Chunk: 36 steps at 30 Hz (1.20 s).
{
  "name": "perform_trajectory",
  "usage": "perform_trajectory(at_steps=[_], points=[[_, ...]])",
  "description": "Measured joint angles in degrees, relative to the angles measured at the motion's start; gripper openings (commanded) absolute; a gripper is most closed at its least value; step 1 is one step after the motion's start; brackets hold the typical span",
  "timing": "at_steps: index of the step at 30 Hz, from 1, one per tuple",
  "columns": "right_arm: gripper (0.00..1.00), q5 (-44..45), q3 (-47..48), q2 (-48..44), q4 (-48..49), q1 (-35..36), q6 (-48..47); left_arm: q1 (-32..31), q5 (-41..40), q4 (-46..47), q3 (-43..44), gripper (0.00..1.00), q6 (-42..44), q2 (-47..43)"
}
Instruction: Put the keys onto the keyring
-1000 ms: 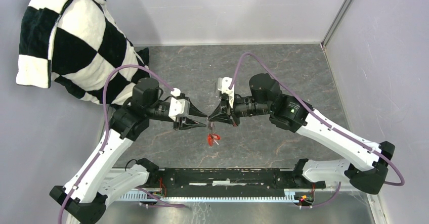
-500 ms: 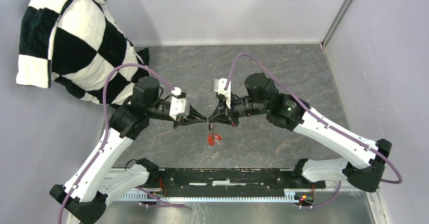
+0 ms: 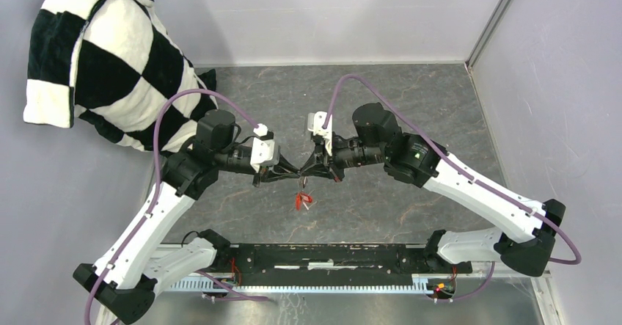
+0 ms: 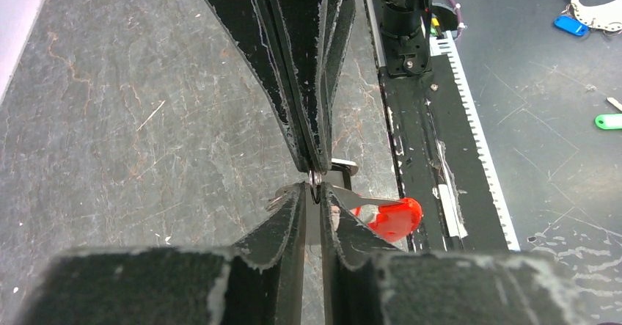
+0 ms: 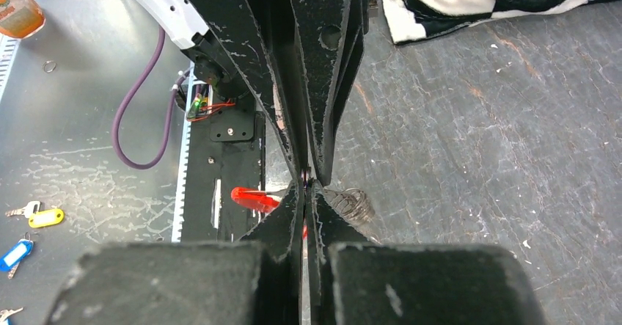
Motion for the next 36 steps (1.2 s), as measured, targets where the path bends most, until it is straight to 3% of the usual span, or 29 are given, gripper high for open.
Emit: perform_trajectory(at_steps=[6,10,13,17,21,23,29,36], points=[[0.0,0.0,0.39,0.44,-0.46,0.13,-0.52,0.0,-0.13,-0.5,0.13,0.03,0.0,-0.02],[0.01,0.02,0.9,0.68,-1.11,0.44,-0.96,0.0,-0.09,-0.74,0.13,0.02,0.02,-0.07],[0.24,0.07,0.92,0.7,-1.18,0.55,-0.94,0.0,-0.04,-0.87,0.13,0.02,0.42,-0.17],[0.43,1.18,0.92,0.42,-0.39,0.7,0.35,0.0,-0.09,0.79,-0.42,0.02,-0.2,-1.03],[0.61,3.63,-1.51,-3.15,3.74,0.39,3.32,0.0,-0.44,9.18,-5.09,0.02,-6.03,-4.85],[0.62,4.9,-4.46,-6.75,6.58,-0.07,5.46,0.0,-1.07,17.38,-9.94,0.02,-12.55,-8.72],[0.58,6.67,-13.55,-16.74,16.44,-0.85,11.47,0.0,-1.62,30.71,-13.25,0.02,-23.8,-11.28],[0.49,6.08,-18.03,-16.9,24.39,-0.87,16.17,0.0,-1.16,38.8,-13.25,0.02,-29.75,-10.29]])
